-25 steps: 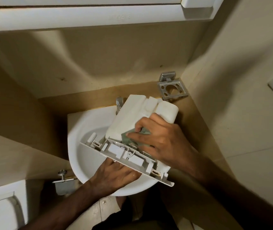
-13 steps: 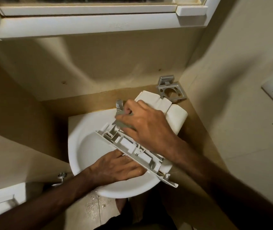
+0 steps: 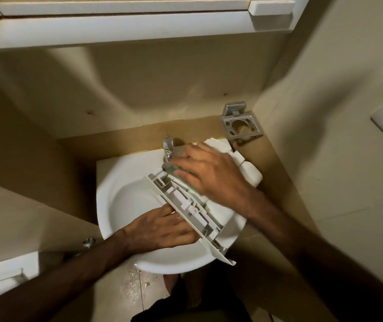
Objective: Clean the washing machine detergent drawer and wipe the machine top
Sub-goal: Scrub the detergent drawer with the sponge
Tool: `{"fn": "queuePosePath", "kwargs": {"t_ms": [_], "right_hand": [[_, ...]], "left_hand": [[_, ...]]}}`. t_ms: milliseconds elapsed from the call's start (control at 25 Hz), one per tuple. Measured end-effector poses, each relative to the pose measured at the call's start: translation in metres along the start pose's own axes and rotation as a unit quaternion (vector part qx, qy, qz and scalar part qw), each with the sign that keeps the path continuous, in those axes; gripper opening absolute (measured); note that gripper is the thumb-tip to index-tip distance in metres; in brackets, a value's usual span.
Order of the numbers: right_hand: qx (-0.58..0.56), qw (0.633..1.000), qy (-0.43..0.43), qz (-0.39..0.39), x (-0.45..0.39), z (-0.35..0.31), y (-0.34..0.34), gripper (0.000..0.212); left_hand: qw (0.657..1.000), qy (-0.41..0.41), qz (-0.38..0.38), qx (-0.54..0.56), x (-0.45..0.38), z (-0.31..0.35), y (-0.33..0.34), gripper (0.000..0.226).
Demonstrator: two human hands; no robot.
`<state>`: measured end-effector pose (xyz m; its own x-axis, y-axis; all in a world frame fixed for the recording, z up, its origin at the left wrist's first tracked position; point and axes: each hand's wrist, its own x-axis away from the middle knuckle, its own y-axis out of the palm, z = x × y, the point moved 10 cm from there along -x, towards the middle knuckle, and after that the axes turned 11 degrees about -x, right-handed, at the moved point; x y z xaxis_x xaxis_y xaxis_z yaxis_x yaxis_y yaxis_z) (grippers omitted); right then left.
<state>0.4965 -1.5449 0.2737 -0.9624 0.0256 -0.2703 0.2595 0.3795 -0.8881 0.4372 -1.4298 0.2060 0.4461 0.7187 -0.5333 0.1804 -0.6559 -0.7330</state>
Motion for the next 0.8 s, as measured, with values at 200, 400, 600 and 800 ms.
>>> {"fn": "queuePosePath", "kwargs": {"t_ms": [200,400,600,800], "right_hand": [[0.087,0.986,0.143,0.014,-0.007,0.075,-0.017,0.037],[-0.067,0.995,-0.007,-0.069,0.002,-0.011,0.02,0.023],[0.035,0.98,0.196,-0.006,0.0,0.112,-0.01,0.036],[-0.104,0.993,0.058,-0.021,-0.002,0.024,0.019,0.026]], "left_hand": [[1.0,0.021,-0.018,-0.007,0.006,0.011,0.004,0.028],[1.0,0.02,-0.017,0.007,0.008,0.008,0.003,0.022],[1.0,0.014,0.002,-0.011,0.005,0.008,0.0,0.024],[1.0,0.004,-0.01,-0.015,0.009,0.007,0.004,0.021]]}}
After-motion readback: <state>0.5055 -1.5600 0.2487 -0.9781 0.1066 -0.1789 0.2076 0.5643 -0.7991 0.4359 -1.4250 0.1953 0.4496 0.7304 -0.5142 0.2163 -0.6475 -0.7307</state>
